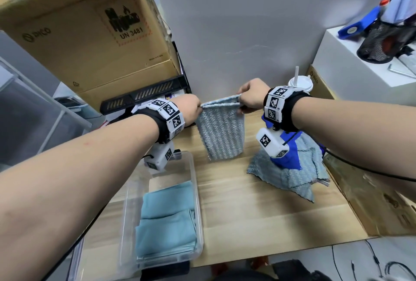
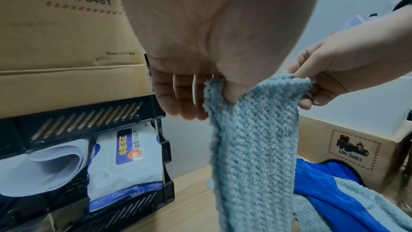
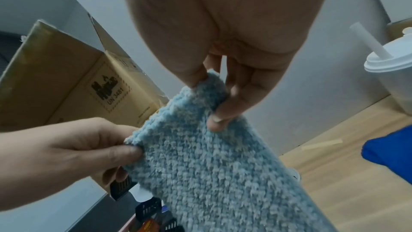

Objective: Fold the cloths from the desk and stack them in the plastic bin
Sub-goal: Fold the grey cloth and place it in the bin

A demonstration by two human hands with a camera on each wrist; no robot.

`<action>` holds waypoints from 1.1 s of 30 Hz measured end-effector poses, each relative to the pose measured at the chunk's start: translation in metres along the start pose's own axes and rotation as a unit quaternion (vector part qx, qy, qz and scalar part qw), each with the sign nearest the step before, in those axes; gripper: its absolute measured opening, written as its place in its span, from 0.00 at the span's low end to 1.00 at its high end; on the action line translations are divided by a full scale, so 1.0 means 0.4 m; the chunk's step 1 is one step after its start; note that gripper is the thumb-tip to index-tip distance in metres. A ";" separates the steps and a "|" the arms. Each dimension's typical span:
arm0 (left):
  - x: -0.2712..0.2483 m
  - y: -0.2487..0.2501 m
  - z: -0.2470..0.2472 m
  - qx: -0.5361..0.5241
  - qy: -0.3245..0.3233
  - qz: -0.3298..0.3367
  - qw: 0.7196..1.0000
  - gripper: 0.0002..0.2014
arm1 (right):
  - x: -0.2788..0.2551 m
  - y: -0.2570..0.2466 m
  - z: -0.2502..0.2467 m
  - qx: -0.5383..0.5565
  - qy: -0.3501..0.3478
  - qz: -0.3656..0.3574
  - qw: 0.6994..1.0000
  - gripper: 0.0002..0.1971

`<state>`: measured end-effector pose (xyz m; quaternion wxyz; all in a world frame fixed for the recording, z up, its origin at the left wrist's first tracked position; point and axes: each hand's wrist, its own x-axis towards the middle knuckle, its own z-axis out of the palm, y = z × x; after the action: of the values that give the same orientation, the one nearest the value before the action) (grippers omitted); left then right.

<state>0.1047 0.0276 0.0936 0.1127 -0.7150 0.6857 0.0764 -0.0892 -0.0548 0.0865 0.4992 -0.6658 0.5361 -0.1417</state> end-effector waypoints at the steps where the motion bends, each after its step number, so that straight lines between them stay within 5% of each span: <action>1: 0.001 -0.006 -0.009 0.002 0.019 -0.002 1.000 0.18 | 0.002 -0.010 -0.002 0.012 0.011 -0.012 1.000 0.17; 8: -0.024 -0.019 -0.051 -0.012 0.081 0.000 0.997 0.16 | -0.006 -0.041 -0.020 0.033 0.021 -0.058 0.998 0.17; 18: -0.093 0.109 0.208 -0.021 -0.234 0.027 0.972 0.14 | -0.075 0.222 0.096 -0.087 -0.160 0.073 0.980 0.07; 25: -0.141 0.201 0.362 -0.033 -0.372 0.043 0.927 0.12 | -0.145 0.343 0.136 -0.226 -0.342 0.097 0.907 0.05; 28: -0.130 0.208 0.371 -0.029 -0.373 0.038 0.927 0.11 | -0.133 0.359 0.134 -0.287 -0.317 0.076 0.901 0.10; 33: -0.076 0.201 0.370 0.023 -0.286 0.014 0.958 0.15 | -0.087 0.374 0.134 -0.204 -0.211 0.066 0.954 0.02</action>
<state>0.0297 0.0935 -0.0453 0.3196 -0.6507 0.6365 0.2630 -0.1494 0.0133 -0.0484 0.4629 -0.7311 0.4788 0.1478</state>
